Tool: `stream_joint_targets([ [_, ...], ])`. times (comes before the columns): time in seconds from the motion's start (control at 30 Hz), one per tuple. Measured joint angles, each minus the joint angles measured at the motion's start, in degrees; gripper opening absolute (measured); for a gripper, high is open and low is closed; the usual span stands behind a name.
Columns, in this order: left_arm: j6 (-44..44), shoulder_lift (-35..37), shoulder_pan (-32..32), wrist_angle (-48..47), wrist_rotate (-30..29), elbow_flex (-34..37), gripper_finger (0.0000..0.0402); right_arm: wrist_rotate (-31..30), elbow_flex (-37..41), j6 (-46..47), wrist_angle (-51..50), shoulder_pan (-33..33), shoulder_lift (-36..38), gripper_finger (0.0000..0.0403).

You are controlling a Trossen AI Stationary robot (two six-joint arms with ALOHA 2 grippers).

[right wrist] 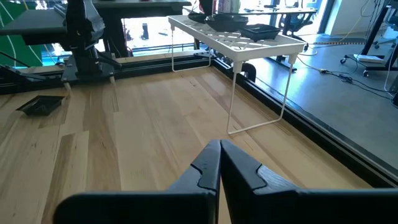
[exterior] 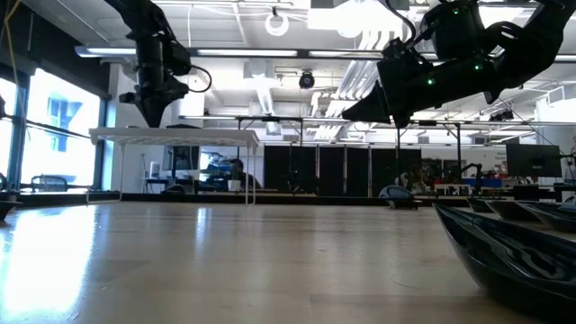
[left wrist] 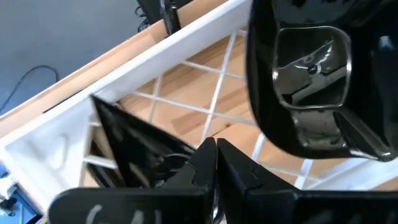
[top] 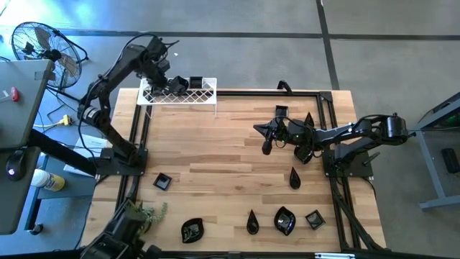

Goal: Pick & Place Mini shaped plates
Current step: Stack the drop-shaped plate on top of the drop-shaped plate on the shelf, then stack the middle drop-shaped plate on top of the drop-shaped plates on the shelf

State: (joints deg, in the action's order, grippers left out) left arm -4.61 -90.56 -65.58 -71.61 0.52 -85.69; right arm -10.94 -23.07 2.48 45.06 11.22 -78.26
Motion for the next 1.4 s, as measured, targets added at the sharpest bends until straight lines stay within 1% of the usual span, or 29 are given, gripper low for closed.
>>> stream_joint_targets([
  [0.23,-0.26,2.27,-0.01,-1.32,-0.07,0.00,0.0007,0.00,0.00,0.00,-0.02,0.00,0.00,0.0002],
  [0.37,-1.48,4.87,-0.01,-1.53,-0.12,0.00,0.0007,0.00,0.00,0.00,-0.02,0.00,0.00,0.0006],
  [0.47,-1.20,8.05,0.48,0.41,0.30,0.10,0.0007,0.00,0.00,0.00,-0.02,0.00,0.00,0.0006],
  [0.53,-0.88,11.08,1.91,4.12,0.92,1.28,0.0003,0.00,0.00,-0.02,-0.04,0.00,0.00,0.0003],
  [0.63,0.64,16.80,5.10,11.33,3.91,5.96,0.0002,0.00,0.00,-0.17,-0.04,0.00,0.00,0.0002],
  [0.73,1.92,22.71,9.98,20.45,4.97,13.21,0.0001,0.00,0.00,-0.20,-0.04,0.00,0.00,0.0004],
  [0.9,3.66,30.51,19.94,40.89,5.06,28.07,0.0001,0.00,0.00,-0.54,-0.11,0.00,0.00,0.0002],
  [1.0,3.57,34.21,24.75,53.10,5.03,37.13,0.0001,0.00,0.00,-0.02,-0.07,0.00,0.00,0.0003],
  [1.1,3.44,36.38,27.93,64.84,5.67,45.52,0.0001,0.00,0.00,0.93,-0.03,0.00,0.00,0.0006],
  [1.17,3.59,37.01,29.28,72.11,7.80,50.24,0.0001,0.00,0.00,2.12,-0.02,0.00,0.00,0.0006],
  [1.27,4.71,37.21,30.41,81.69,11.54,55.49,0.0001,0.00,0.00,4.02,-0.18,0.00,0.00,0.0002],
  [1.33,5.09,37.21,30.46,86.04,14.03,58.09,0.0001,0.00,0.00,4.91,-1.15,0.00,0.11,0.0002],
  [1.4,5.12,37.21,30.38,89.84,16.66,59.99,0.0001,-0.02,-0.42,6.22,-4.94,0.00,1.09,0.0003],
])
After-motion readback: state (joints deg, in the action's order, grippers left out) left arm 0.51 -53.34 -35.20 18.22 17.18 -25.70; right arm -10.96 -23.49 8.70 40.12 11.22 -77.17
